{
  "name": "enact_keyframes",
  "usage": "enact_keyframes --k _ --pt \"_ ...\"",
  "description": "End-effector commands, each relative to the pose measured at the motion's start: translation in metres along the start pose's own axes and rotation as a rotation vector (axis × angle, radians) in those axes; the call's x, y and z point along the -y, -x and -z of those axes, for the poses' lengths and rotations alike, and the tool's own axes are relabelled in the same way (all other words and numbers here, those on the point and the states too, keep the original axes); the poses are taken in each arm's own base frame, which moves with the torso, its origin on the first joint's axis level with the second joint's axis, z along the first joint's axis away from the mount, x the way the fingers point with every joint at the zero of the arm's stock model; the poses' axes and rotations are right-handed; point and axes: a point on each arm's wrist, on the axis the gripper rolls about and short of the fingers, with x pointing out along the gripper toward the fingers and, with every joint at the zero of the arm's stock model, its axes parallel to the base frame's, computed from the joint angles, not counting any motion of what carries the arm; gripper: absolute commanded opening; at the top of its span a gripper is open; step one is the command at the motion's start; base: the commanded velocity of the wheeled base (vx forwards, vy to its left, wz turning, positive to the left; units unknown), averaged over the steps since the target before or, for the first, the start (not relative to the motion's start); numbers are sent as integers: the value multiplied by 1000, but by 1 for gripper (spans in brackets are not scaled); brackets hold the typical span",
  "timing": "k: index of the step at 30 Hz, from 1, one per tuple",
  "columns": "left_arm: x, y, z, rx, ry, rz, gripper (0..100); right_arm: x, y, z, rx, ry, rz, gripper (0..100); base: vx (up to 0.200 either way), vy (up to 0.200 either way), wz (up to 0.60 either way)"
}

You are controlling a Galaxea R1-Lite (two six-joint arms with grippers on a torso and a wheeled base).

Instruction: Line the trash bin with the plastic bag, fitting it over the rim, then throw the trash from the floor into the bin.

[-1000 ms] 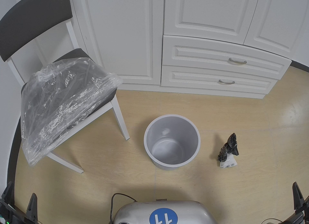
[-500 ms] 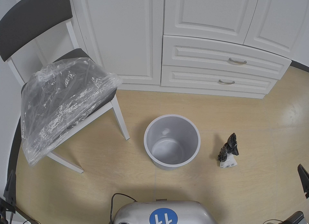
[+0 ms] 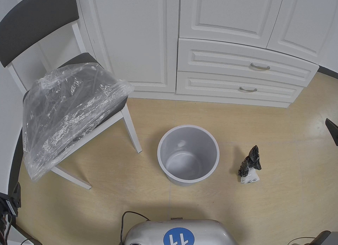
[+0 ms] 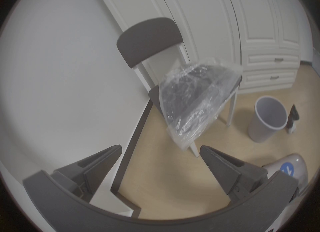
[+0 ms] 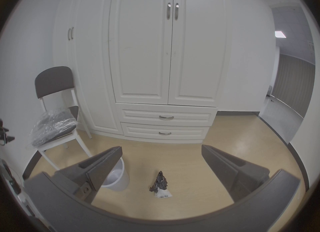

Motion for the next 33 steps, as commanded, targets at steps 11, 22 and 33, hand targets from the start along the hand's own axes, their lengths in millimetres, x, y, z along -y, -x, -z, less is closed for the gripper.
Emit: enact_keyframes --k 11,22,33 --pt "10 -35 6 -258 -153 81 100 -38 -50 27 -132 -77 -81 100 0 0 0" --pt "18 -82 -7 -309 -164 121 100 -40 -55 29 -149 -101 -75 100 0 0 0" --pt "14 -121 -8 -329 -177 49 100 -40 -55 27 -139 -105 -73 100 0 0 0"
